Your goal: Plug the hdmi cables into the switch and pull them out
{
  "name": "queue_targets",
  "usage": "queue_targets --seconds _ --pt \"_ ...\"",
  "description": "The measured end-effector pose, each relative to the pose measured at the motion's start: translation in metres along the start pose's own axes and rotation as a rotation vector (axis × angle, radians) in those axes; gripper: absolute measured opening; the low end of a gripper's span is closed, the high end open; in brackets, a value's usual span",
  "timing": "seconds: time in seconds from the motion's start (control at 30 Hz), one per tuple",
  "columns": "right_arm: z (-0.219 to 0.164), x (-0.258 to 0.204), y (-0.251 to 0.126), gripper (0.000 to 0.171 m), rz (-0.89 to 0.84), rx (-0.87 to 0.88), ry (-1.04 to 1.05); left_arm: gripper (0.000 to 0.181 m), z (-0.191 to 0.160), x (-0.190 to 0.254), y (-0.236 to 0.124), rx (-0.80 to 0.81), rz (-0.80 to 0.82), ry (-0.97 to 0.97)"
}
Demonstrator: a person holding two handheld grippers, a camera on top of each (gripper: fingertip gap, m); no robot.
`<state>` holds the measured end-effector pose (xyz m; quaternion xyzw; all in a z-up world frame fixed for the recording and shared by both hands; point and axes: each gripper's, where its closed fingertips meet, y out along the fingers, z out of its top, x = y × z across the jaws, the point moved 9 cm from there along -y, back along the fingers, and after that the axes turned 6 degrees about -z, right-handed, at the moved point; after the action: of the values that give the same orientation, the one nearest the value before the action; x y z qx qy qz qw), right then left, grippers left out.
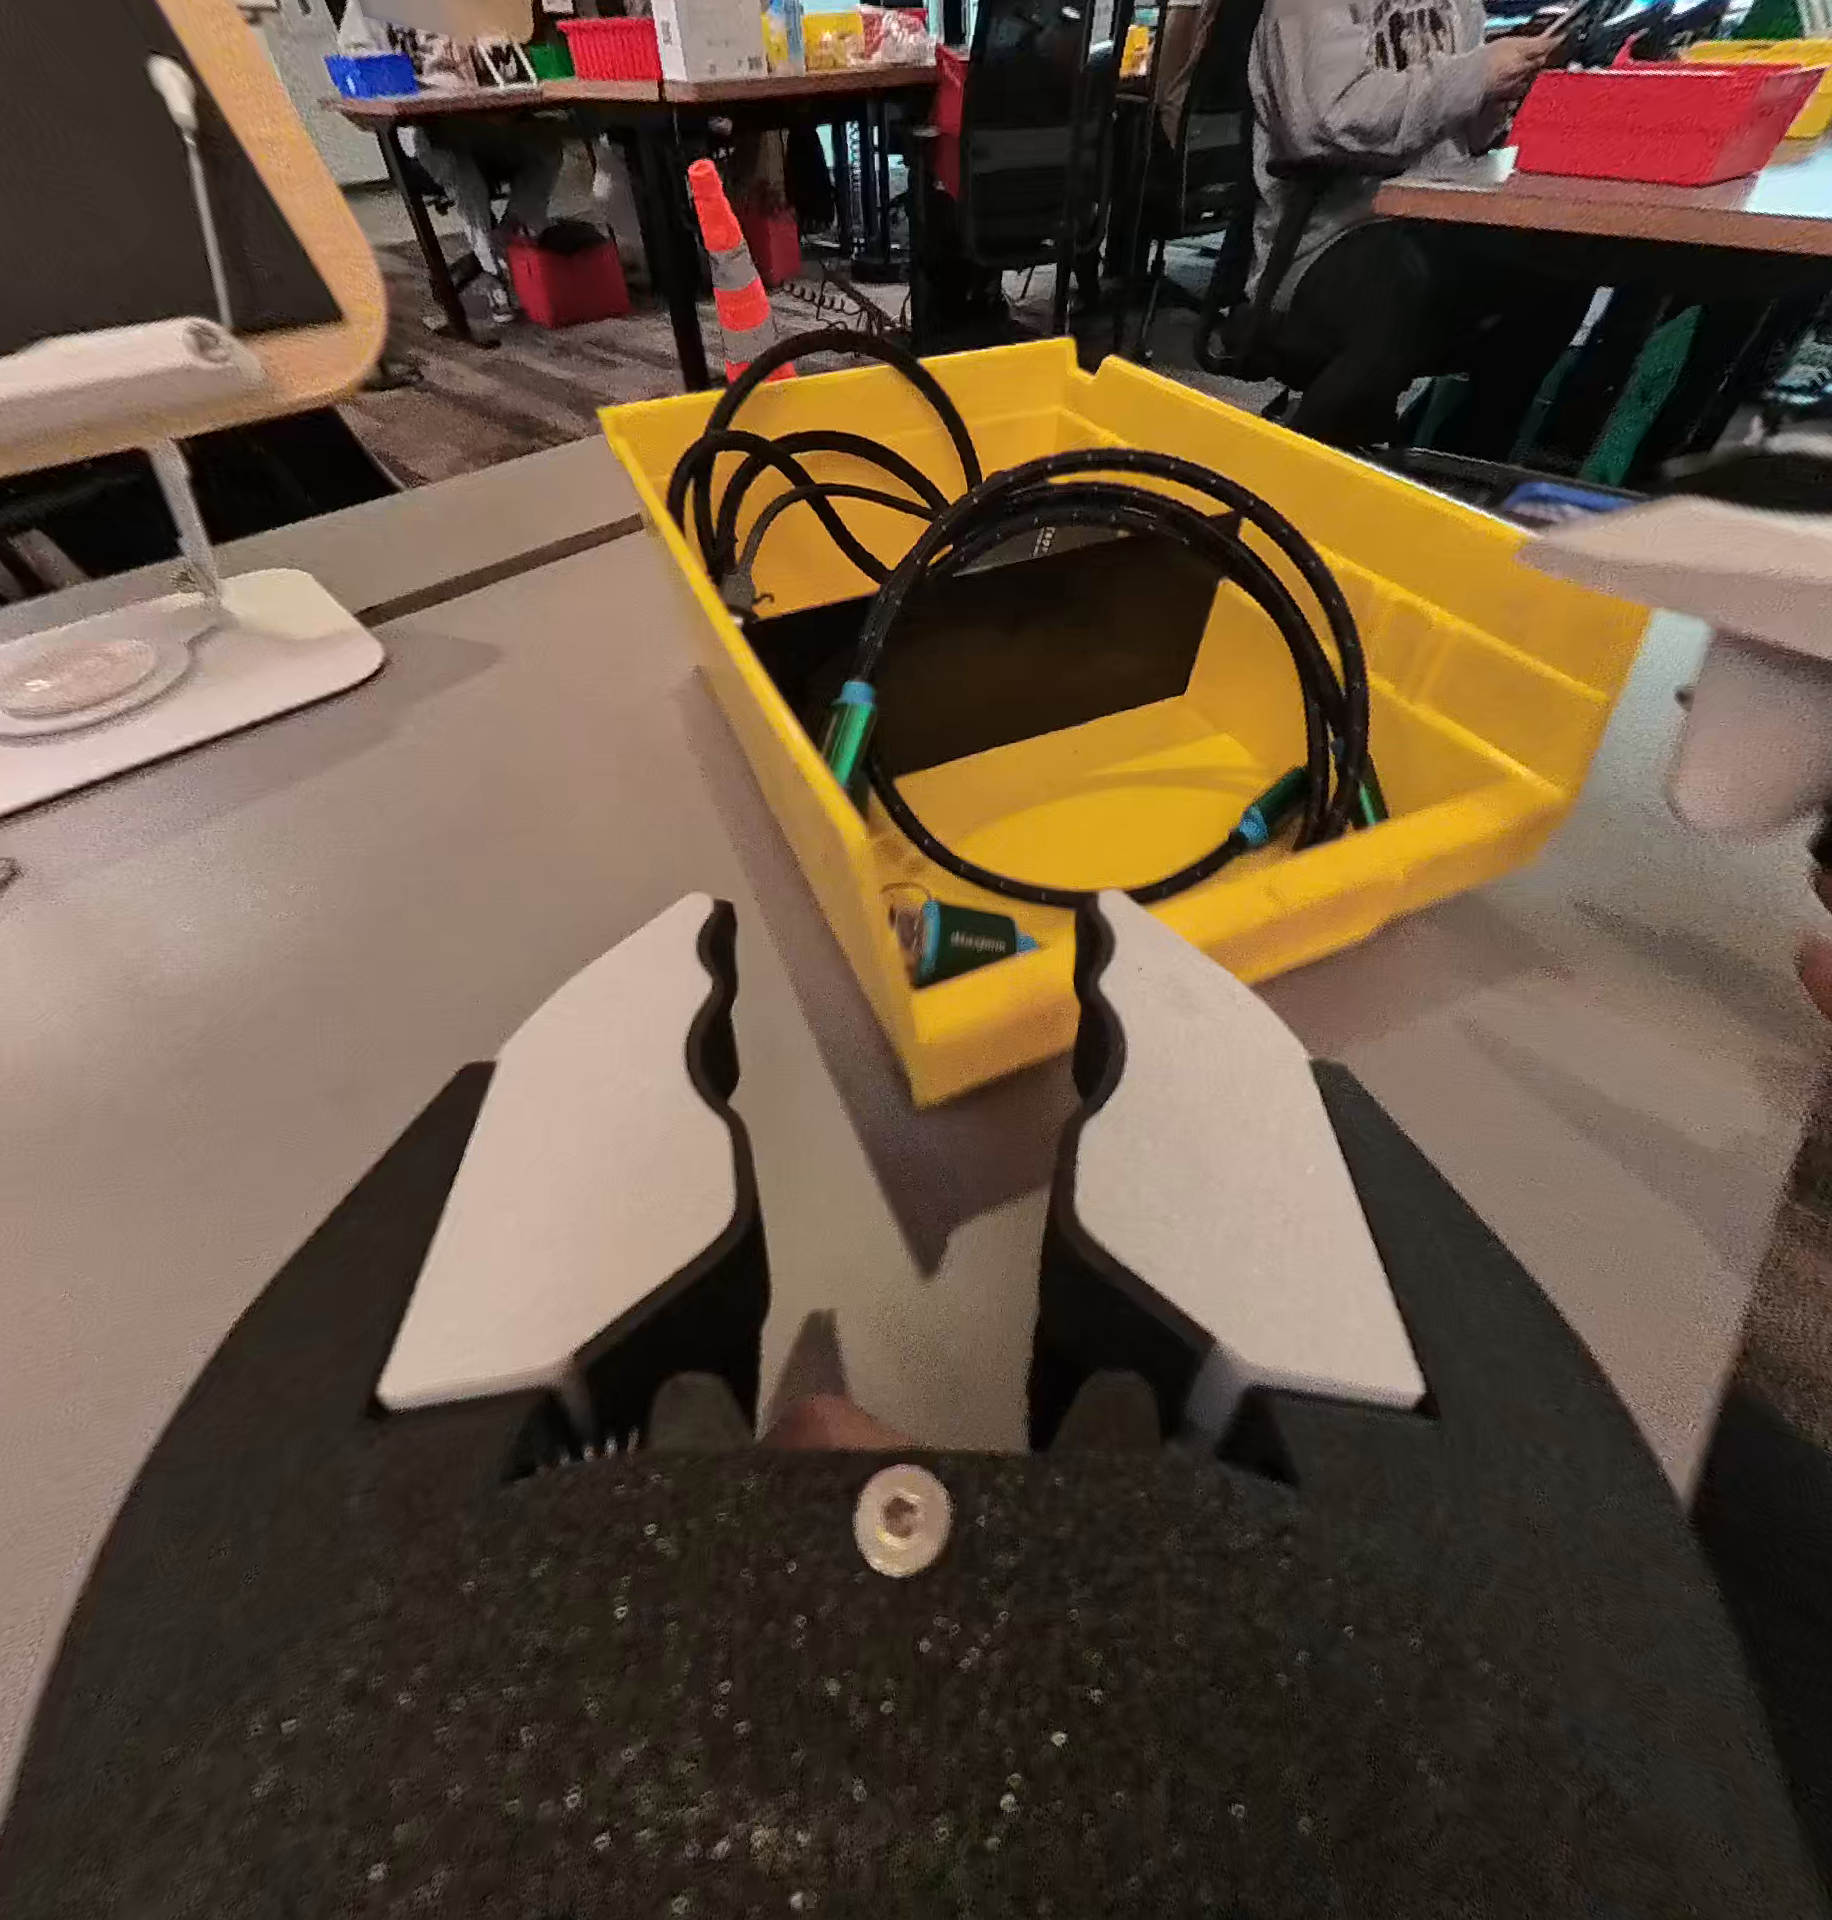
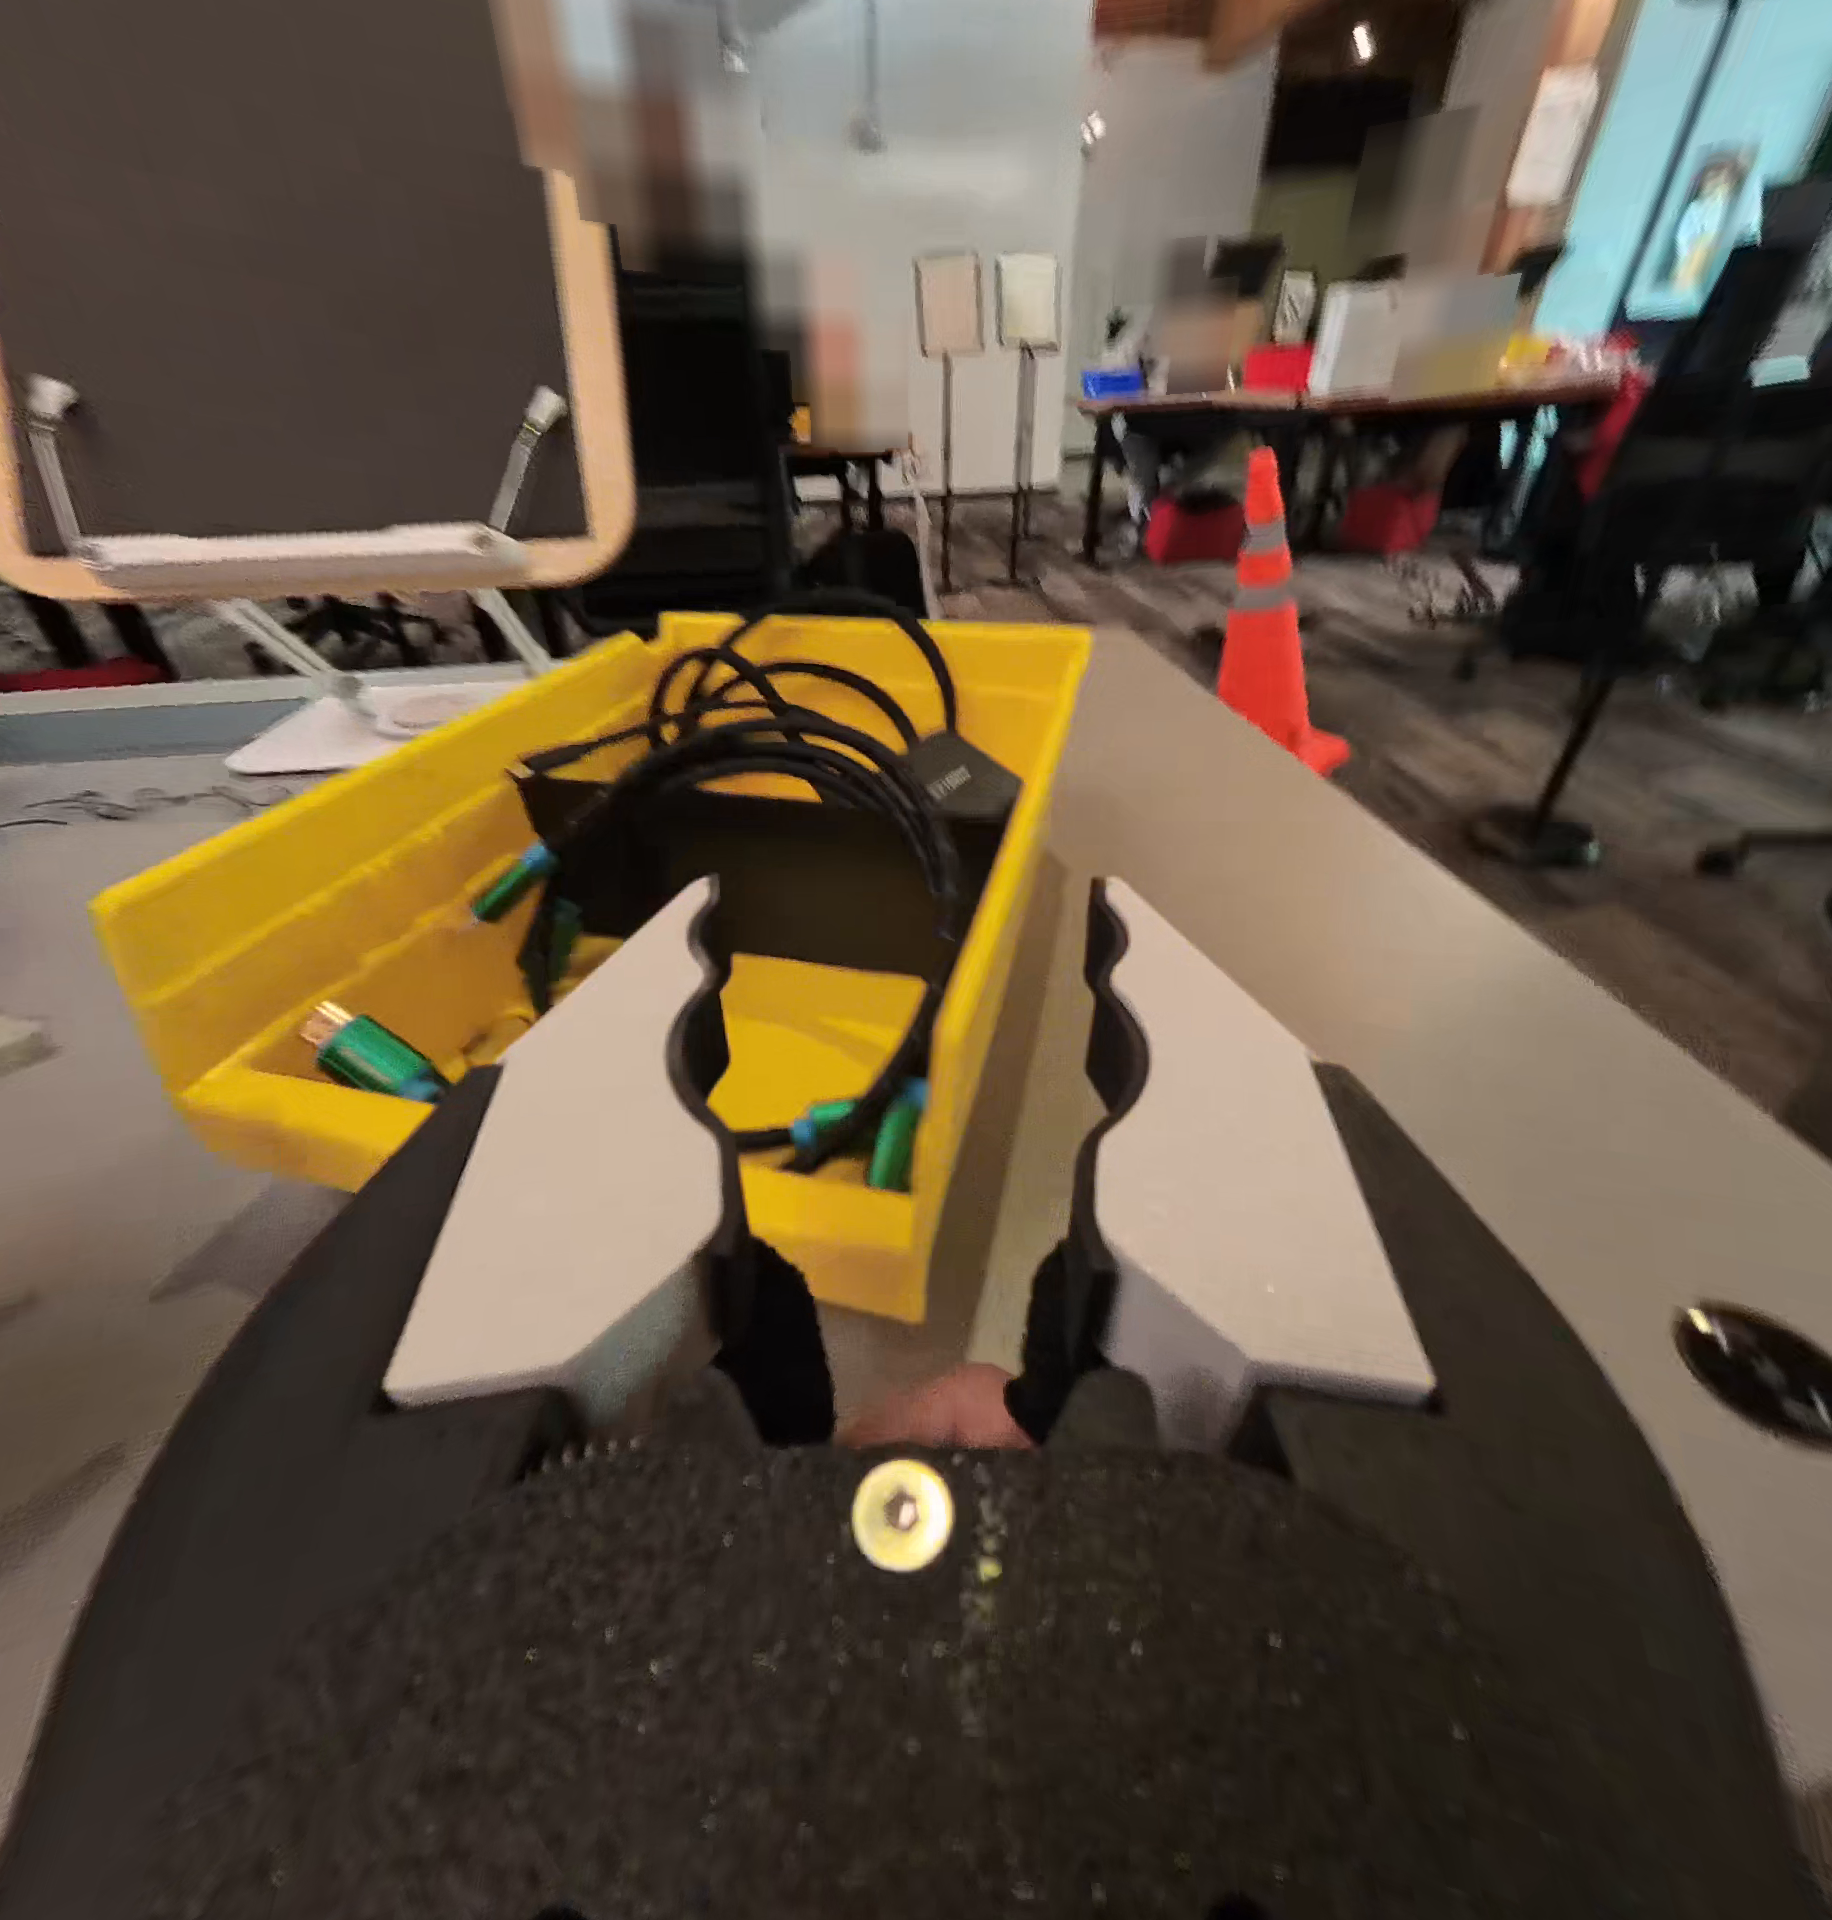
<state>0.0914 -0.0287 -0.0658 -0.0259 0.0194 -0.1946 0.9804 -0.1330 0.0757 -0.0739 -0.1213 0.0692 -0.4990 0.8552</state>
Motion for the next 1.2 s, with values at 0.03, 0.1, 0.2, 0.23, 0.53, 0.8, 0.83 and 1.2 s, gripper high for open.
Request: queue_targets --seconds 0.03,0.1,0.2,0.23,0.53,0.8,0.83,1.2 --pt "-0.005 0.006 0.001 0.066 -0.033 -0.045 0.011 0.061 0.001 0.0 0.013 -0.004 0.017 -0.018" --pt "-0.018 0.011 0.004 0.064 -0.077 -0.138 -0.008 0.058 0.002 -0.001 0.032 -0.021 0.039 -0.054" --pt "-0.026 0.011 0.013 0.048 -0.125 -0.203 -0.016 0.039 -0.002 -0.001 0.05 -0.086 0.054 -0.096" --pt "-0.027 0.012 0.017 0.038 -0.149 -0.221 -0.011 0.031 -0.006 -0.002 0.054 -0.131 0.083 -0.104" --pt "-0.022 -0.009 0.035 0.003 -0.2 -0.305 0.026 0.003 -0.012 -0.002 0.044 -0.116 0.239 -0.097" --pt "-0.008 -0.089 0.052 0.003 -0.001 -0.195 0.017 0.003 -0.009 -0.054 -0.027 -0.038 0.454 -0.071" --pt "-0.008 -0.103 0.055 0.003 0.029 -0.195 0.018 0.003 -0.011 -0.063 -0.037 -0.042 0.481 -0.077" --pt "-0.032 -0.207 0.077 0.003 0.219 -0.284 0.031 0.007 -0.052 -0.13 -0.097 -0.154 0.553 -0.113"
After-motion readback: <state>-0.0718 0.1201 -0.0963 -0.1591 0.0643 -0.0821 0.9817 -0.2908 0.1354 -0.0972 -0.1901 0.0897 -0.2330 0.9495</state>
